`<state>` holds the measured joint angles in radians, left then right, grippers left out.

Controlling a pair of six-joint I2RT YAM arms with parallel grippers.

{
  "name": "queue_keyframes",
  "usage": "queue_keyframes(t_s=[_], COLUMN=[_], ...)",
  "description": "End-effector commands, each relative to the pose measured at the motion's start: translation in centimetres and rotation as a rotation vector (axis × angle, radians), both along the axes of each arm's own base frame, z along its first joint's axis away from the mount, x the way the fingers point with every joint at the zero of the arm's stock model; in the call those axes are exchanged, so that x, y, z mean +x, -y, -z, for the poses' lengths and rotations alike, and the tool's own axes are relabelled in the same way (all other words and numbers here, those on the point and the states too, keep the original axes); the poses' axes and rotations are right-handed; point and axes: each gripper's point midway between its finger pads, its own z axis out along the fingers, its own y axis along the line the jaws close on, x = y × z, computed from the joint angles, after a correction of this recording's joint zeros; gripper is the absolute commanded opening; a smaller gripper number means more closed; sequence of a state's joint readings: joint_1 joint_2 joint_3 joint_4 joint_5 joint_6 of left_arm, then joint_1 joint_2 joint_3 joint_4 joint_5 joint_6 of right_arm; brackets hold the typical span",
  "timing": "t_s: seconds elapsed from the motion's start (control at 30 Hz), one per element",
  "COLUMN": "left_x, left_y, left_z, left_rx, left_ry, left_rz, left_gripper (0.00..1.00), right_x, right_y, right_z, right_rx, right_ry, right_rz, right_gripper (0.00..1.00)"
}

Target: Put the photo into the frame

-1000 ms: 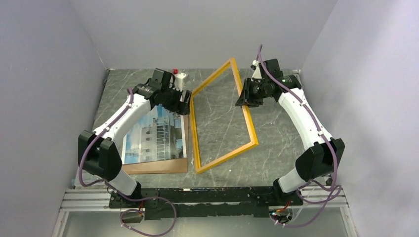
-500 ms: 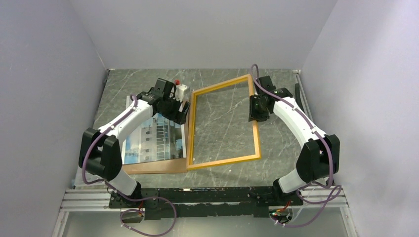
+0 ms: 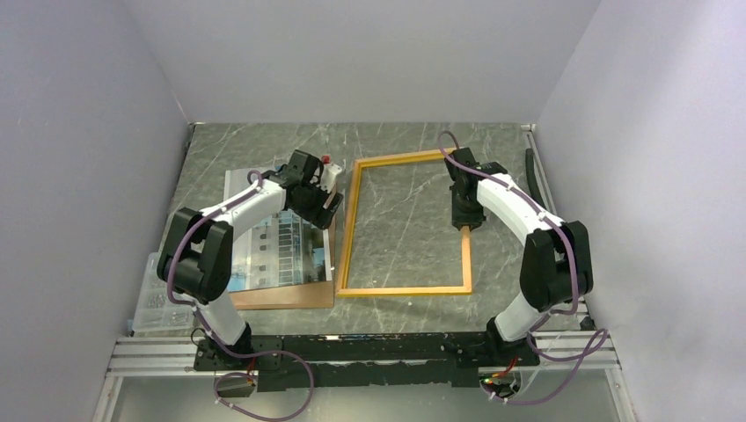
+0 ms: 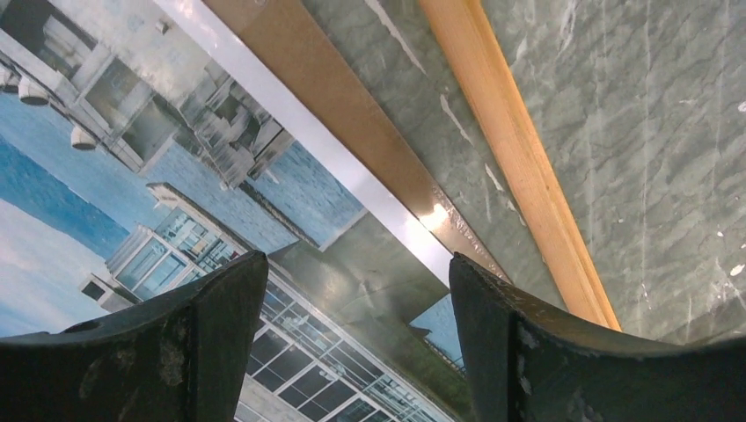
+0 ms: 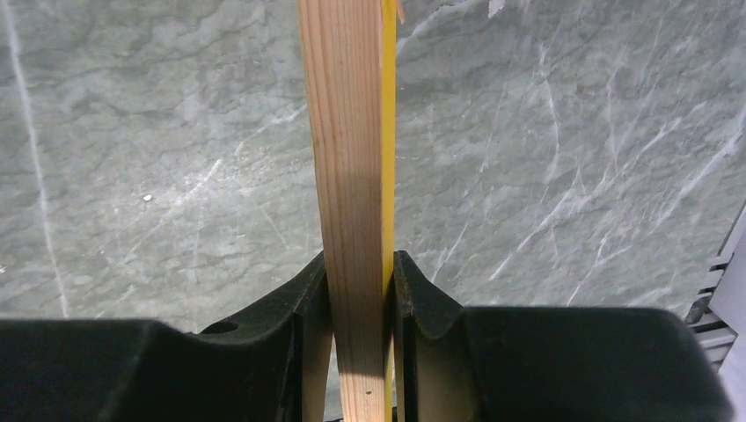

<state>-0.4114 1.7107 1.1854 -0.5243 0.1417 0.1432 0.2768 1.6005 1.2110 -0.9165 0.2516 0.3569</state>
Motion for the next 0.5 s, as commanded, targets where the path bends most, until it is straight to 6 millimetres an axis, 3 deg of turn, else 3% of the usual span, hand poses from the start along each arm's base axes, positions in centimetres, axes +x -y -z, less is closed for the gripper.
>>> queue_keyframes(t_s=[0.0, 0.13, 0.3, 0.47], left_x=[1.2, 1.3, 2.2, 1.8], left_y=[1.2, 2.1, 2.5, 2.5], left_z=[-0.6, -0.4, 0.1, 1.2], left_rx=[0.006, 0.014, 0.046, 0.059], left_ry=[0.09, 0.127, 0.16, 0.153], left_rz=[0.046, 0.099, 0.116, 0.135], left_gripper=[0.8, 0.81, 0.8, 0.78], right_x=[1.2, 0.9, 0.6, 1.5], right_y=[0.8, 0.1, 0.7, 0.0], right_z=[-0.1, 0.9, 2.6, 3.2], right_rx=[-0.081, -0.131, -0.174, -0.124], right_ry=[0.014, -0.002, -0.01, 0.053], right_rz=[0.008, -0.036, 0.023, 0.039], right_gripper=[0.19, 0.19, 0.24, 0.32])
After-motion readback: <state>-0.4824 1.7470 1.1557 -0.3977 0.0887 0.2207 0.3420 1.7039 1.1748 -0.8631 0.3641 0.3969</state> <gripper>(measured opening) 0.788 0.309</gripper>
